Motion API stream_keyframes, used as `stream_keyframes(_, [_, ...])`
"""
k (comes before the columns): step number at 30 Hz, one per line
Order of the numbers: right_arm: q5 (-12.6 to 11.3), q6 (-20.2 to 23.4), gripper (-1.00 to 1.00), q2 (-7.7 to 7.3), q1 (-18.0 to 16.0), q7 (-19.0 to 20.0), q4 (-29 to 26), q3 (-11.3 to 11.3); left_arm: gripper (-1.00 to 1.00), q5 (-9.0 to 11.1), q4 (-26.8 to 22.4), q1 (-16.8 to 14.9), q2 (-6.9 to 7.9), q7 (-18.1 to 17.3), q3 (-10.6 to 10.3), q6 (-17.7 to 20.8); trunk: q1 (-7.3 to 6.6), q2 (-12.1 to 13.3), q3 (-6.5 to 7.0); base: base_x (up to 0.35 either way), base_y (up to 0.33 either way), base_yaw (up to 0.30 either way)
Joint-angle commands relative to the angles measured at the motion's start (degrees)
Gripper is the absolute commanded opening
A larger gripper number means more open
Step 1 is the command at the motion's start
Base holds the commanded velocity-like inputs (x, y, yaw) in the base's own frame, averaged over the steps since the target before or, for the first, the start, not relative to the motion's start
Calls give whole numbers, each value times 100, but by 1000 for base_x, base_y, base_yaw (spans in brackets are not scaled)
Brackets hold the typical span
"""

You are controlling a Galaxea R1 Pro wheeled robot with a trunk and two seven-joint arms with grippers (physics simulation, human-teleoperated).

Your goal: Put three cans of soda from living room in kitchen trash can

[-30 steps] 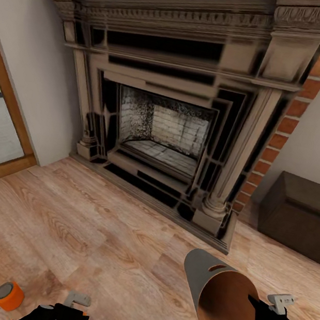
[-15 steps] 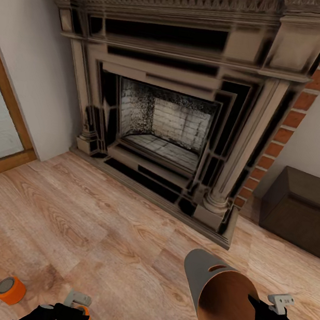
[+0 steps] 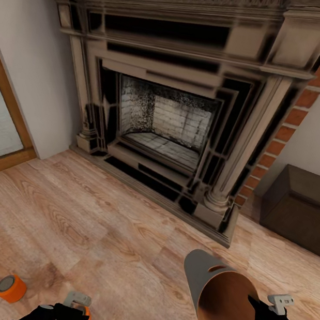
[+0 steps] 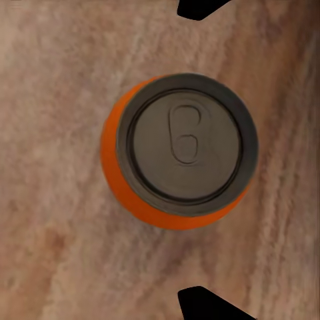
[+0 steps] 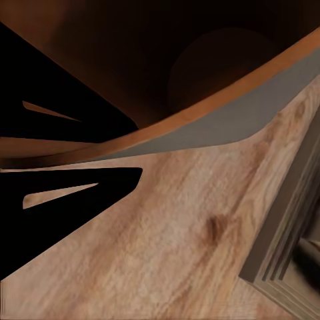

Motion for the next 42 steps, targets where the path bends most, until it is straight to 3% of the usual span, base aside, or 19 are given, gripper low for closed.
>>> stream_keyframes(1, [-76,14,-100,2,-3,31,-10,-4,100,-2,0,1,-1,1,0,0,2,-2,-22,0,0,0])
stream_keyframes(4, [-73,14,-100,4,-2,31,-9,-4,100,-6,0,1,-3,3,0,0,9,-6,-89,0,0,0])
stream_keyframes(28, [-49,14,-100,7,20,126,-11,5,100,-1,0,1,-3,3,-8,-6,9,-6,-89,82,0,0])
stream_keyframes(42, [-46,14,-100,9,33,126,-14,5,100,-16,5,1,-49,9,-8,7,46,-25,-399,2,0,0])
